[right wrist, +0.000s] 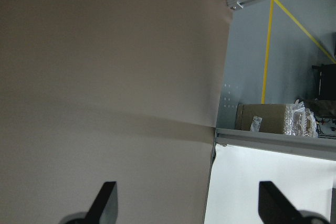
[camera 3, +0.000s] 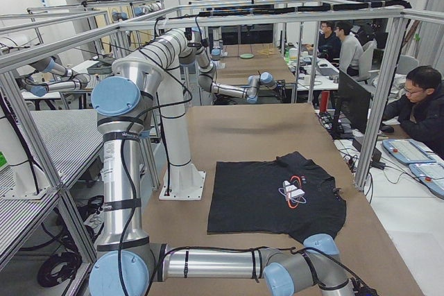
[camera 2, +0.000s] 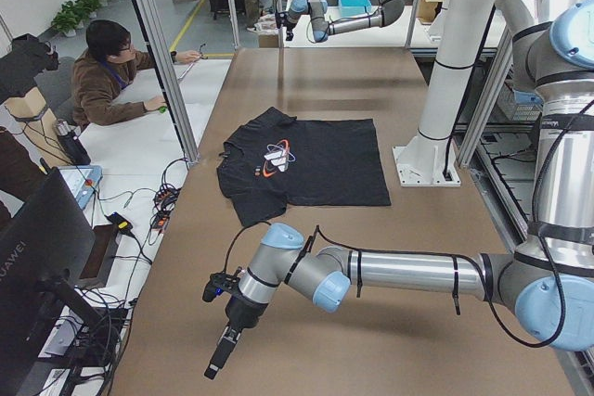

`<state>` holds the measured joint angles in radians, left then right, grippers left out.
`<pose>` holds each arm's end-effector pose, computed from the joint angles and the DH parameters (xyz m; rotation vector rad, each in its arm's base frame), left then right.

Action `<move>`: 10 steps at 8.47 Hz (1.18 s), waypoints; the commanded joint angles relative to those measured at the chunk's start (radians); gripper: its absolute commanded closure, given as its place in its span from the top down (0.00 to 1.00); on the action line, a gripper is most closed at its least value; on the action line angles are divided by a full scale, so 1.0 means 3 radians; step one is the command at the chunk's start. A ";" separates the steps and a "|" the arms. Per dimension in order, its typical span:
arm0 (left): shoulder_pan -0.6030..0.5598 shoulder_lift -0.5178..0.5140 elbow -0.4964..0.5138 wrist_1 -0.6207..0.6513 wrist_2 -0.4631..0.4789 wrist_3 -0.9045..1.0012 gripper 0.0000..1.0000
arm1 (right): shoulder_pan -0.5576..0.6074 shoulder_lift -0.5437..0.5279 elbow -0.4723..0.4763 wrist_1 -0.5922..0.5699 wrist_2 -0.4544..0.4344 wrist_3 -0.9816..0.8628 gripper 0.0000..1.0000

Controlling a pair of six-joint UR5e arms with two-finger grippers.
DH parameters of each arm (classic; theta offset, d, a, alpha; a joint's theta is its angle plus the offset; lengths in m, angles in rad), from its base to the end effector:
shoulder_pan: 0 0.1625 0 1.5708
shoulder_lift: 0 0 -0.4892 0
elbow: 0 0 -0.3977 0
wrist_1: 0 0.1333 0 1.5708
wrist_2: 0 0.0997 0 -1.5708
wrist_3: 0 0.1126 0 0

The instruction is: Fold clothes

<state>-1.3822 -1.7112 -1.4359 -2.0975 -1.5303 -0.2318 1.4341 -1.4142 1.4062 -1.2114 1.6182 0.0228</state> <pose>-0.0212 -0.6242 0.6911 0.5287 0.0724 -0.0529 0.0442 -0.6181 0.7202 0.3467 -0.0748 -0.1210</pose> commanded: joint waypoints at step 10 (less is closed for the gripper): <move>-0.0066 -0.0084 0.0046 -0.0014 0.0039 0.0036 1.00 | 0.0000 0.0010 0.0073 0.0045 0.0036 -0.0035 0.94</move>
<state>-1.4010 -1.7479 -1.4199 -2.0848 -1.5153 -0.2227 1.4352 -1.4139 1.4239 -1.2011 1.6280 0.0198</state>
